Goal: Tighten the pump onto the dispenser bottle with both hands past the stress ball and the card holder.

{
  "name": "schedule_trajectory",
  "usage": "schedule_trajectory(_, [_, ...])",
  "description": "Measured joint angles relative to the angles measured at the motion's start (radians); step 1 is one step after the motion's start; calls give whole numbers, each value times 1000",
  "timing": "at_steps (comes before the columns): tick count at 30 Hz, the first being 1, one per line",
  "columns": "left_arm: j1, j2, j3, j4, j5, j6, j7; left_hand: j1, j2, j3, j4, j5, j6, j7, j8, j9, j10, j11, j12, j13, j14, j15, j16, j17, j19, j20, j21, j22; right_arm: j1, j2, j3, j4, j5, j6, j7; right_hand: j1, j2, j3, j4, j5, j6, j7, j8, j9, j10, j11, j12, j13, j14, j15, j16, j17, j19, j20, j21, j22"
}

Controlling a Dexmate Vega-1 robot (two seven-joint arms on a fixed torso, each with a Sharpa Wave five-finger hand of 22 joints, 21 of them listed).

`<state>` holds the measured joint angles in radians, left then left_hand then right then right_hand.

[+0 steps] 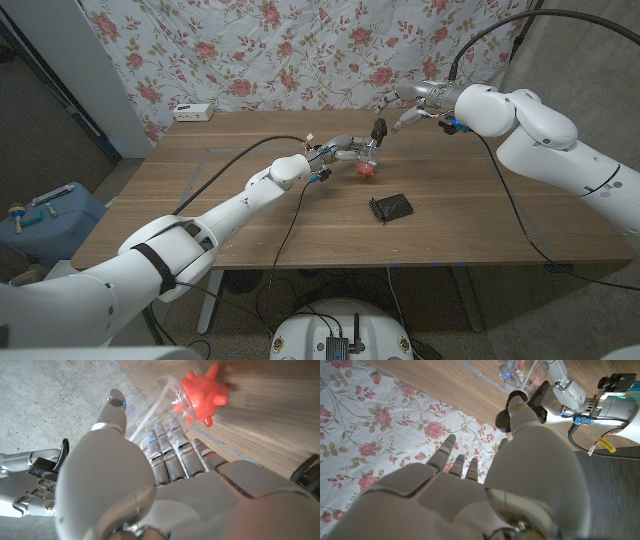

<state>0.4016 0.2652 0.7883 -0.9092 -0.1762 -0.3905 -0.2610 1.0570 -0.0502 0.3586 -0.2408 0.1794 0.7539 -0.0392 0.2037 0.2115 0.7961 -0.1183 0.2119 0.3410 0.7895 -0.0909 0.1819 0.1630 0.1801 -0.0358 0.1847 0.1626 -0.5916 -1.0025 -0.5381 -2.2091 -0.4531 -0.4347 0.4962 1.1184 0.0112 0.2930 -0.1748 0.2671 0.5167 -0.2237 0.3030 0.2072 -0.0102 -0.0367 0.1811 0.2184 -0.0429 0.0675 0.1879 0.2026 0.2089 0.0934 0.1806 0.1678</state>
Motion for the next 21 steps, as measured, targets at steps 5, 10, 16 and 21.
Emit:
schedule_trajectory(5, [1,1,1,-5,2,0,1,0,0,0,0,0,0,0,0,0,0,0,3,0,0,0,0,0,0,0,0,0,21,0,-19,5,0,-3,24,0,0,0,0,0,2,-1,0,0,-6,6,0,0,-4,4,0,0,0,0,0,0])
schedule_trajectory(10, [6,5,1,-16,5,2,6,0,0,0,0,0,0,0,0,0,0,0,3,0,0,0,0,2,0,0,0,0,37,1,-34,7,-2,-7,37,0,0,4,4,0,1,-1,0,0,-17,6,0,0,-10,9,0,0,-5,5,0,0])
schedule_trajectory(16, [14,13,2,-36,11,8,12,0,0,0,0,0,0,0,4,0,0,0,3,0,0,0,0,0,0,0,0,0,52,2,-47,8,-6,-21,70,0,0,0,8,0,1,-1,0,0,-21,10,0,-5,-17,17,0,0,-5,5,0,0])
schedule_trajectory(21, [22,20,3,-55,16,15,18,0,0,0,0,0,0,0,4,0,0,0,3,0,0,0,0,3,0,0,0,0,64,2,-57,3,-10,-40,96,-11,-1,-6,14,0,1,-1,-4,0,-28,18,0,-5,-22,22,0,0,-9,9,0,0])
